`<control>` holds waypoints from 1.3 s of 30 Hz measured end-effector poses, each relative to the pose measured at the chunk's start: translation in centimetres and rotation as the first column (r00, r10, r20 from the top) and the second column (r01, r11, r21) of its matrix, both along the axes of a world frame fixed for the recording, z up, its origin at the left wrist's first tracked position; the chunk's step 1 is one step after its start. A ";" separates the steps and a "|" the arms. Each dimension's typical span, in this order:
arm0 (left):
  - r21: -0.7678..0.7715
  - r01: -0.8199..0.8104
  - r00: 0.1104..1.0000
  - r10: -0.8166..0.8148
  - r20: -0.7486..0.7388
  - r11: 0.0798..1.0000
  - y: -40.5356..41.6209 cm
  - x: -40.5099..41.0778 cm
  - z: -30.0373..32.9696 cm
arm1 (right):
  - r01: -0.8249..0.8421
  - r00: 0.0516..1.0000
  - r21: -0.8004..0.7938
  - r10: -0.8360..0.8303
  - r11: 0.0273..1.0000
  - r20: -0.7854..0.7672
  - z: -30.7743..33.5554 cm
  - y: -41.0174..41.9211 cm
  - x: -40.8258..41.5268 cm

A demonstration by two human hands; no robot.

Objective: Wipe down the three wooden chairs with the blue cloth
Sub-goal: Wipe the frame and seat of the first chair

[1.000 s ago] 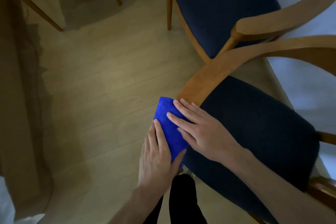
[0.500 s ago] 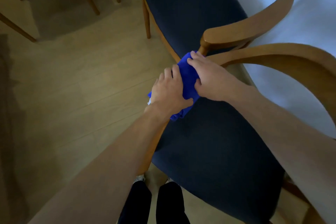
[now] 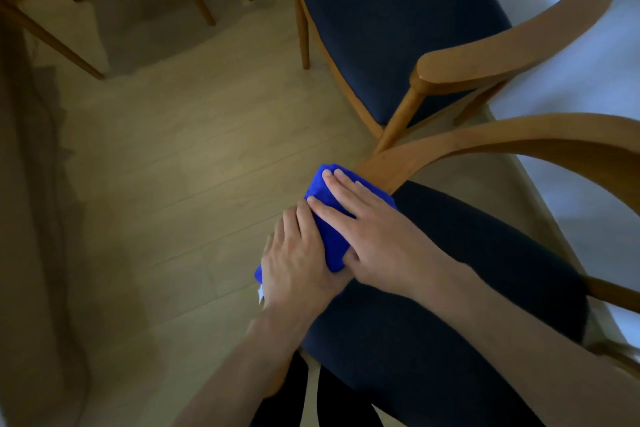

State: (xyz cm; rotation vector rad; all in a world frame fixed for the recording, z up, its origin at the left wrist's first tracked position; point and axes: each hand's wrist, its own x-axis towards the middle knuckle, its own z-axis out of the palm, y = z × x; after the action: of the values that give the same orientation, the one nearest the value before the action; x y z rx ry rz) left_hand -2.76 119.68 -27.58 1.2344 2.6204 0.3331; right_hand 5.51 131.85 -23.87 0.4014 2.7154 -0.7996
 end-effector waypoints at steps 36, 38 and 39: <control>-0.260 0.196 0.979 -0.203 -0.003 0.945 14.6 -0.2 0.8 | -0.114 0.992 0.349 0.086 0.930 0.093 -1.8 14.9 -0.1; -0.258 0.215 0.973 -0.228 -0.020 0.942 15.8 0.3 1.0 | -0.077 0.996 0.385 0.056 0.920 0.066 -1.9 15.5 0.9; -0.256 0.236 0.967 -0.251 -0.029 0.937 16.6 0.7 1.0 | -0.055 0.998 0.407 0.033 0.912 0.061 -2.0 16.1 1.7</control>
State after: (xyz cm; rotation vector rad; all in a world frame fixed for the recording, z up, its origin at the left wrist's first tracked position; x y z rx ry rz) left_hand -2.01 136.32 -26.54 1.4749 2.4247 -0.0808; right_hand 7.19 147.95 -25.85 0.4369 2.8214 -0.1946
